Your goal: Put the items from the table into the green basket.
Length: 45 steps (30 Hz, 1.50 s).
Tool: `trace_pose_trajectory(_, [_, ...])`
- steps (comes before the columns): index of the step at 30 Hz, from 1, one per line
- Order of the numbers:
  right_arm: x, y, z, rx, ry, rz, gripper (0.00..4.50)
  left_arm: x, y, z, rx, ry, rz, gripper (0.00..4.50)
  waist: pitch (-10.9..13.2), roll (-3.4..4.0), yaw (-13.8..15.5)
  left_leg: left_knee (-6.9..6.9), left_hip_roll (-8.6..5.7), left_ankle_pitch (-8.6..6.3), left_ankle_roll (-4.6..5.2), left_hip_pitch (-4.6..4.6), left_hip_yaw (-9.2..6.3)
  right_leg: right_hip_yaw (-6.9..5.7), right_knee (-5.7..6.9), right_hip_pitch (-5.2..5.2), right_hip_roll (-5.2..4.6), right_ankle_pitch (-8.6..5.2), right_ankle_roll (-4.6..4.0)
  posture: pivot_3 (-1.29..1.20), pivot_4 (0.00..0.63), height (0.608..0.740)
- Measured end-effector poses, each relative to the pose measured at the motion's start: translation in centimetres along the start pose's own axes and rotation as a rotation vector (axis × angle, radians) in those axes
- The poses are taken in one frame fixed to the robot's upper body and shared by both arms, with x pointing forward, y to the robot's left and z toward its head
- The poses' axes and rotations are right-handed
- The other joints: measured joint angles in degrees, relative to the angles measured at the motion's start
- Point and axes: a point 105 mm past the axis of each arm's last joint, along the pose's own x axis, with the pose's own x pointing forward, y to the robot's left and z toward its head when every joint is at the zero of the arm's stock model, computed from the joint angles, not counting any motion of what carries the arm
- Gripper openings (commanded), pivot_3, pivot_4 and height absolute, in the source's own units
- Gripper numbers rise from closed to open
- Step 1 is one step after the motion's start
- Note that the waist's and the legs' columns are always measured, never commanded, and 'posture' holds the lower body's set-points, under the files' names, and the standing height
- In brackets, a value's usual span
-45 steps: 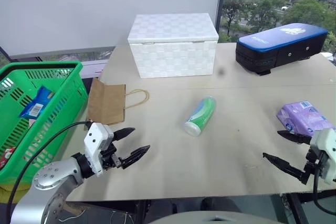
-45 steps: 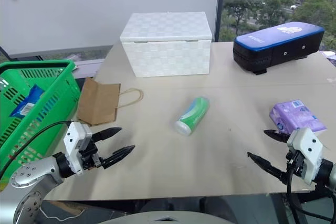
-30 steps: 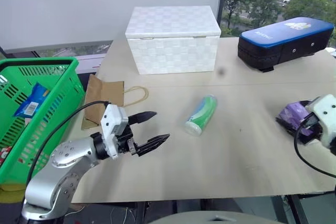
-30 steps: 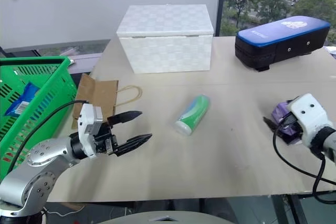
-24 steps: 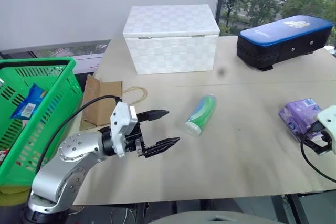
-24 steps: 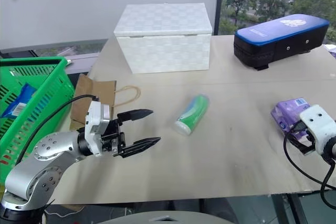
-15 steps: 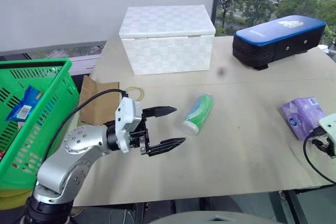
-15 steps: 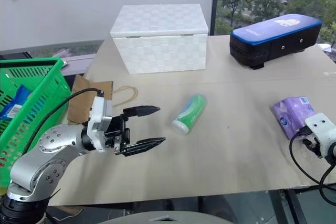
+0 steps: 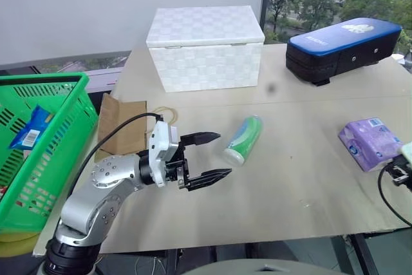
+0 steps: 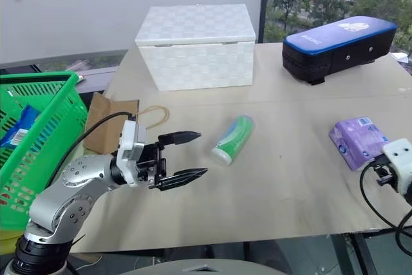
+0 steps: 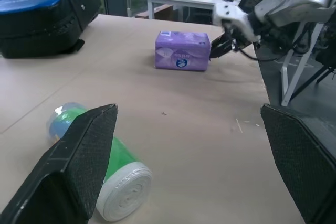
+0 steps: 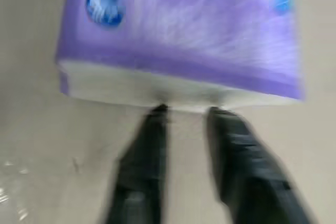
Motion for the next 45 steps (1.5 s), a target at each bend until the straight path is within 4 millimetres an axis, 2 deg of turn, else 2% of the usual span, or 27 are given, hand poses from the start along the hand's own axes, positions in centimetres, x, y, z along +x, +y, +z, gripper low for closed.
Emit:
trace_pose_trajectory(4, [-1.1, 0.5, 2.4, 0.040, -0.052, 0.076, 4.48, 0.1, 0.0, -0.3, -0.020, -0.005, 0.021, 4.50, 0.1, -0.09, -0.9, 0.00, 0.01, 0.00, 0.00, 0.03, 0.01, 0.00, 0.01, 0.01, 0.00, 0.01, 0.01, -0.09, 0.067, 0.740])
trace_pose_trajectory(6, [-0.7, 0.0, 3.7, 0.065, -0.087, 0.067, 4.48, 0.3, -0.1, -0.3, -0.024, -0.005, 0.019, 4.50, 0.3, -0.22, -1.4, 0.01, 0.01, 0.00, 0.00, 0.07, 0.08, 0.06, 0.02, 0.03, 0.00, 0.03, 0.05, -0.07, 0.076, 0.740])
trace_pose_trajectory(8, [0.5, -0.5, 4.8, 0.092, -0.100, 0.053, 4.48, 0.6, -0.2, -0.1, -0.022, -0.003, 0.009, 4.50, 0.6, -0.32, -1.6, 0.01, 0.01, 0.00, 0.00, 0.18, 0.15, 0.12, 0.01, 0.11, 0.01, 0.06, 0.08, -0.06, 0.080, 0.740])
trace_pose_trajectory(13, [4.1, -1.0, 4.6, 0.135, -0.042, 0.009, 4.48, 1.0, 0.0, 0.3, -0.002, -0.006, -0.016, 4.50, 0.8, -0.41, -1.1, -0.02, 0.01, 0.00, 0.01, 0.12, 0.12, 0.13, -0.03, 0.10, 0.02, 0.05, 0.06, -0.01, 0.069, 0.740])
trace_pose_trajectory(15, [4.9, -1.1, 5.3, 0.121, -0.048, 0.001, 4.48, 1.0, 0.0, 0.3, -0.001, -0.003, -0.017, 4.50, 0.8, -0.43, -1.1, -0.02, 0.02, -0.03, 0.06, 0.09, 0.10, 0.14, -0.07, 0.10, 0.02, 0.05, 0.06, 0.01, 0.065, 0.740])
trace_pose_trajectory(17, [5.3, -0.9, 5.4, 0.104, -0.036, 0.001, 3.97, 0.9, 0.0, 0.3, -0.002, -0.005, -0.010, 4.50, 0.7, -0.56, -1.0, -0.02, 0.03, -0.05, 0.08, 0.07, 0.06, 0.11, -0.09, 0.10, 0.01, 0.05, 0.06, 0.03, 0.059, 0.740])
trace_pose_trajectory(20, [5.7, 0.1, 5.4, 0.121, -0.021, 0.028, 2.71, 0.7, 0.3, 0.4, 0.000, -0.008, 0.017, 4.50, 0.6, -0.78, -0.9, 0.00, 0.04, -0.05, 0.09, 0.08, 0.07, 0.12, -0.07, 0.10, -0.01, 0.06, 0.08, 0.05, 0.054, 0.740])
trace_pose_trajectory(23, [5.4, 0.8, 5.5, 0.139, -0.002, 0.053, 1.23, 0.5, 0.5, 0.3, -0.012, -0.015, 0.052, 4.50, 0.6, -0.78, -0.4, 0.03, 0.03, -0.04, 0.08, 0.09, 0.07, 0.11, -0.05, 0.10, -0.04, 0.12, 0.18, 0.05, 0.054, 0.740])
trace_pose_trajectory(24, [5.4, 0.9, 5.5, 0.139, 0.000, 0.057, 1.02, 0.5, 0.6, 0.3, -0.013, -0.017, 0.056, 4.50, 0.6, -0.78, -0.2, 0.03, 0.03, -0.04, 0.08, 0.10, 0.08, 0.11, -0.04, 0.10, -0.03, 0.12, 0.18, 0.05, 0.058, 0.740])
trace_pose_trajectory(26, [5.1, 1.2, 5.3, 0.146, 0.010, 0.071, 0.10, 0.6, 0.7, 0.3, -0.017, -0.025, 0.075, 4.50, 0.6, -0.78, 0.4, 0.04, 0.03, -0.04, 0.08, 0.11, 0.07, 0.11, -0.04, 0.10, -0.01, 0.13, 0.19, 0.04, 0.059, 0.740])
trace_pose_trajectory(32, [4.2, 1.5, 5.7, 0.188, -0.055, 0.094, 0.04, 0.9, 0.9, 0.4, -0.056, -0.061, 0.106, 4.50, 0.6, -0.71, 0.5, 0.00, 0.04, -0.05, 0.09, -0.01, 0.04, 0.10, -0.06, 0.02, 0.01, 0.12, 0.18, -0.01, 0.049, 0.740])
trace_pose_trajectory(35, [3.2, 2.6, 6.3, 0.214, -0.142, 0.157, 0.04, 1.0, 0.7, 0.4, -0.080, -0.064, 0.095, 4.50, 0.6, -0.51, 0.4, 0.01, 0.05, -0.05, 0.08, -0.25, 0.03, 0.10, -0.04, -0.20, 0.01, 0.12, 0.18, -0.02, 0.056, 0.740])
trace_pose_trajectory(39, [1.8, 3.2, 7.3, 0.162, -0.174, 0.173, 1.07, 1.1, 0.8, 0.6, -0.086, -0.062, 0.079, 4.50, 0.7, -0.22, 0.4, 0.04, 0.03, -0.05, 0.08, -0.35, 0.06, 0.11, -0.03, -0.31, -0.01, 0.12, 0.18, -0.04, 0.072, 0.740])
trace_pose_trajectory(40, [1.3, 3.6, 7.9, 0.138, -0.182, 0.178, 1.68, 1.1, 1.0, 0.7, -0.078, -0.057, 0.076, 4.50, 0.8, -0.18, 0.3, 0.04, 0.03, -0.05, 0.08, -0.34, 0.06, 0.11, -0.03, -0.31, 0.01, 0.12, 0.18, -0.04, 0.074, 0.740])
trace_pose_trajectory(43, [0.9, 4.1, 8.9, 0.117, -0.185, 0.164, 2.91, 1.1, 1.1, 0.6, -0.085, -0.053, 0.075, 4.50, 0.8, -0.15, 0.1, 0.04, 0.04, -0.05, 0.08, -0.34, 0.07, 0.11, -0.03, -0.31, 0.02, 0.12, 0.18, -0.05, 0.072, 0.740])
trace_pose_trajectory(45, [1.0, 5.3, 9.9, 0.117, -0.200, 0.177, 4.01, 1.1, 1.0, 0.5, -0.095, -0.050, 0.072, 4.50, 0.8, -0.16, -0.1, 0.04, 0.05, -0.04, 0.08, -0.33, 0.06, 0.11, -0.03, -0.31, 0.04, 0.12, 0.18, -0.05, 0.067, 0.740])
